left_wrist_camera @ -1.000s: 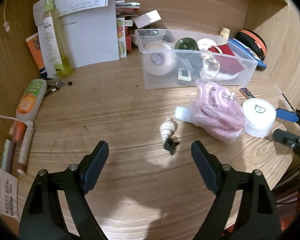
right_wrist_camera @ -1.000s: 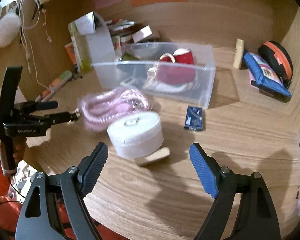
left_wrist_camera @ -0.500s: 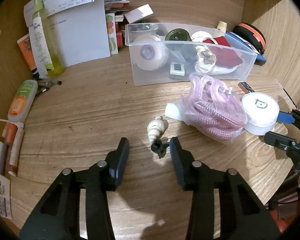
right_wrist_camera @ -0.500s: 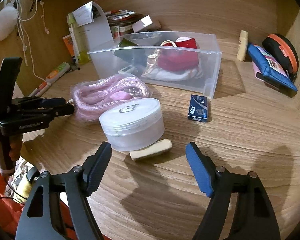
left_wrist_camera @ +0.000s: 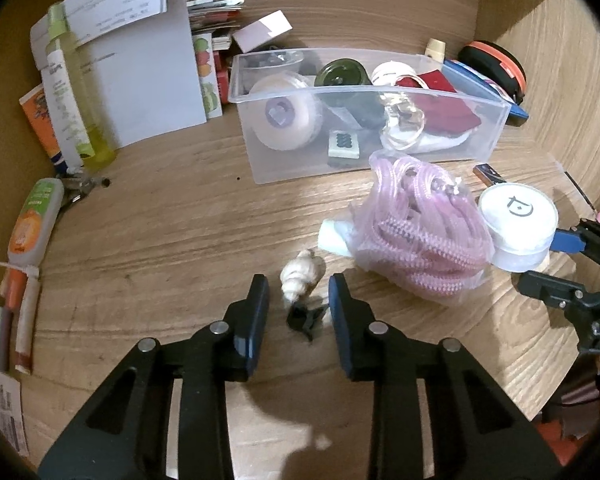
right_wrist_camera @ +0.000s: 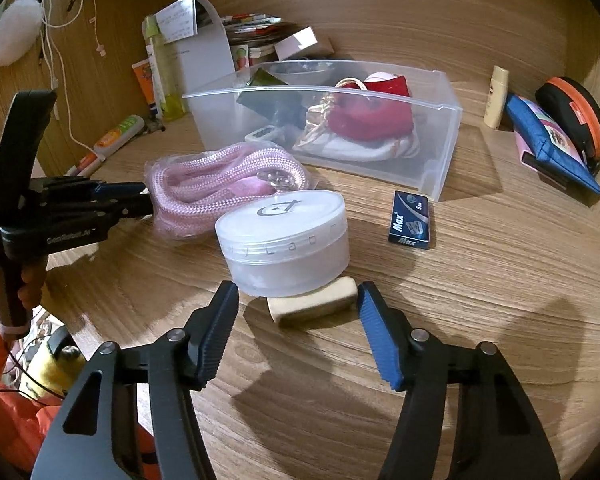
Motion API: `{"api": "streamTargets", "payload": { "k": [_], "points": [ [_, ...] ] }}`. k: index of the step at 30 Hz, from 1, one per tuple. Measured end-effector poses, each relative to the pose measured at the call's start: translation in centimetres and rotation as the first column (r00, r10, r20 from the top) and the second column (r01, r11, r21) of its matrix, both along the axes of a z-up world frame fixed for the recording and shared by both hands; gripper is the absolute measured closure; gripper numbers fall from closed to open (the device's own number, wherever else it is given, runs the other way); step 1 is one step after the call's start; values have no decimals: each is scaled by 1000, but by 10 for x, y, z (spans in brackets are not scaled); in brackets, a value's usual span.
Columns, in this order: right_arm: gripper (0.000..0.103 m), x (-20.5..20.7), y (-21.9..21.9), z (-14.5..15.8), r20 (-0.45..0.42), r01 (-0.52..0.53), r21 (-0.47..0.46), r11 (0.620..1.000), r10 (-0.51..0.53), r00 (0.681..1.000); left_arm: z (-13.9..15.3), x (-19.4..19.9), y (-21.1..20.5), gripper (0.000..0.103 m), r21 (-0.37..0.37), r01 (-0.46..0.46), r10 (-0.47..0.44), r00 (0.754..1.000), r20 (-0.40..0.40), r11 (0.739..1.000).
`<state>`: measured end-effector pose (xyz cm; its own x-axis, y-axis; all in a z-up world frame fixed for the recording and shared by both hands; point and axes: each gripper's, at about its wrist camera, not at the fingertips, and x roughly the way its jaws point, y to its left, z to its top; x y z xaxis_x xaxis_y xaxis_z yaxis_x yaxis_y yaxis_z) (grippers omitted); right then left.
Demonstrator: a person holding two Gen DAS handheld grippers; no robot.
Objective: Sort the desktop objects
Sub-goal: 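Move both tools back toward the remaining items beside the bin, then grasp the wooden block with the right tool while the left tool grasps the white seashell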
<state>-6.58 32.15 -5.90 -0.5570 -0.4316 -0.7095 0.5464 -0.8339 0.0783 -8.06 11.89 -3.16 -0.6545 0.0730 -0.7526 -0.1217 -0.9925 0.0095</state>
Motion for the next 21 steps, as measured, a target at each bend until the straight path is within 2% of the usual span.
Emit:
{"api": "streamTargets", "payload": {
  "k": [4, 5, 7, 12, 21],
  "points": [
    [55, 0, -1, 0, -7, 4, 2, 1000, -4, 1000, 0, -3, 3, 77, -1, 7, -7, 1000, -8, 1000],
    [57, -1, -1, 0, -11, 9, 6, 1000, -9, 1000, 0, -3, 4, 84, -1, 10, -10, 1000, -8, 1000],
    [65, -2, 1, 0, -14, 23, 7, 1000, -23, 1000, 0, -2, 4, 83, -1, 5, -5, 1000, -11, 1000],
    [66, -9, 11, 2, 26, 40, -37, 999, -39, 999, 1, 0, -2, 83, 30, -18, 18, 1000, -13, 999],
    [66, -8, 28, 20, 2, 67, -85, 994, -67, 998, 16, 6, -14, 83, 88, -53, 58, 997, -49, 995]
  ]
}}
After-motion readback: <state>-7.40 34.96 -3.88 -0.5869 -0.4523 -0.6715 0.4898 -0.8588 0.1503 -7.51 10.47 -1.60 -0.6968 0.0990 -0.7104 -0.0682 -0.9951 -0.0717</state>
